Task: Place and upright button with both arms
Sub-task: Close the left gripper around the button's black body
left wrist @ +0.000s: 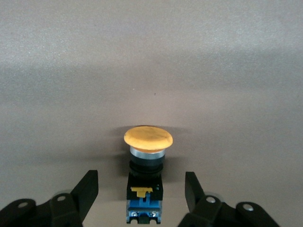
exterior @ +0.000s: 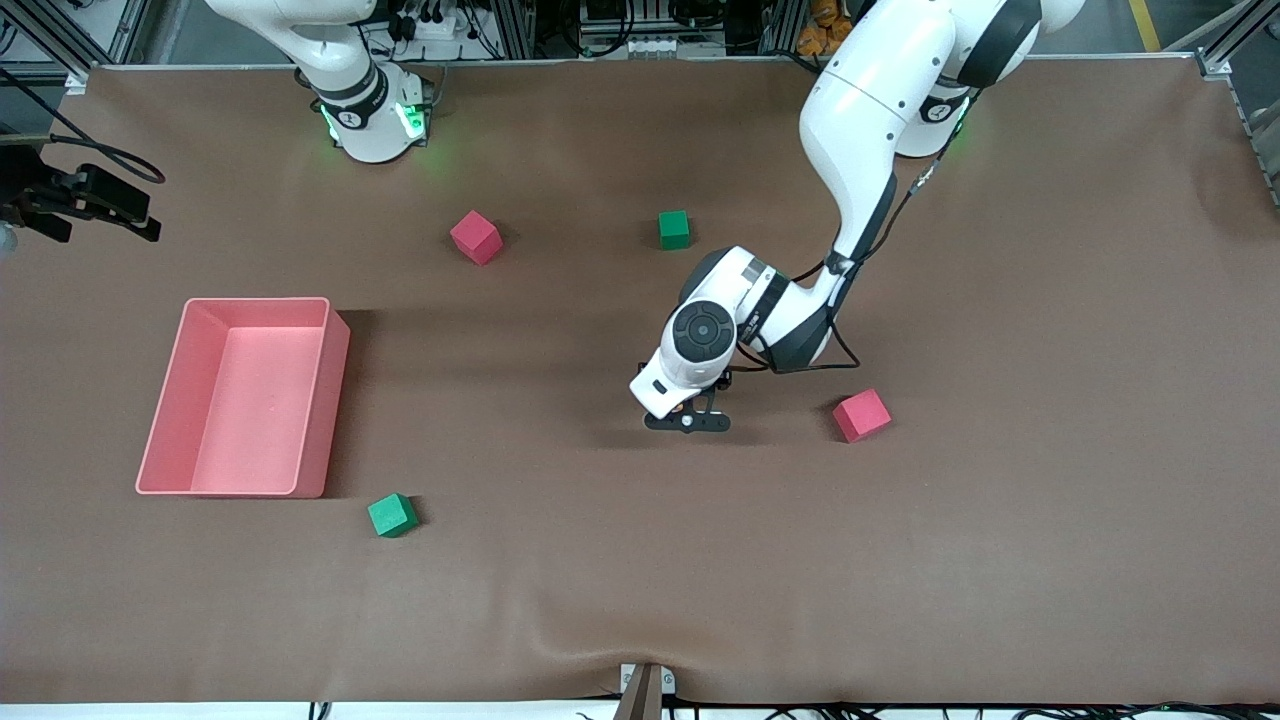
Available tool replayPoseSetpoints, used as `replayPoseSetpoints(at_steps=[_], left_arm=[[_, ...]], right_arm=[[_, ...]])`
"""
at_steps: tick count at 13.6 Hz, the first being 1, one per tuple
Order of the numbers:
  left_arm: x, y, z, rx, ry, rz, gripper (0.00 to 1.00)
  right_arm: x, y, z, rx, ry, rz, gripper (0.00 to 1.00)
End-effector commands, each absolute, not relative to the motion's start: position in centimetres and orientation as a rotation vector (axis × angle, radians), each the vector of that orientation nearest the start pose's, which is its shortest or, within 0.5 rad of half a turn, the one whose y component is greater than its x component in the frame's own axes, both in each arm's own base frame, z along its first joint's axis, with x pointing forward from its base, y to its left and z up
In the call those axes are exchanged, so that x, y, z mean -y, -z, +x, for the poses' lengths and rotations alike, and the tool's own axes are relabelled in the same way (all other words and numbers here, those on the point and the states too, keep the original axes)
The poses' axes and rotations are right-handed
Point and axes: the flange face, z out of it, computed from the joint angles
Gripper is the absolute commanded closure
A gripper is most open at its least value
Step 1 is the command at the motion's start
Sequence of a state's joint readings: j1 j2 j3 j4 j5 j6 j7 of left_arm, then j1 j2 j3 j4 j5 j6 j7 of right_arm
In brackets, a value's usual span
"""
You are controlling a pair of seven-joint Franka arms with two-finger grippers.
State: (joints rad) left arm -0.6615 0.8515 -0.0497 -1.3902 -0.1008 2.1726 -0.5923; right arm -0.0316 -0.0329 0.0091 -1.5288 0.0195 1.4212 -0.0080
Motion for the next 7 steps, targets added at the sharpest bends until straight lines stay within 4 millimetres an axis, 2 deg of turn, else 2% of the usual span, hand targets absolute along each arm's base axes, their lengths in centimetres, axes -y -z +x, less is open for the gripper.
replayPoseSetpoints(at_steps=[1,7], left_arm=[[47.76,-19.31,55.21,-0.106,-0.149,-3.173,0.25],[47.75,-19.13,55.13,-0.124,-0.143,-3.164,0.33]], right_arm=[[1.75,-65.29,52.6,-0.046,-0.111,-3.105,0.0],[1.89,-65.03,52.42,-0.053,-0.139,-3.101,0.0]])
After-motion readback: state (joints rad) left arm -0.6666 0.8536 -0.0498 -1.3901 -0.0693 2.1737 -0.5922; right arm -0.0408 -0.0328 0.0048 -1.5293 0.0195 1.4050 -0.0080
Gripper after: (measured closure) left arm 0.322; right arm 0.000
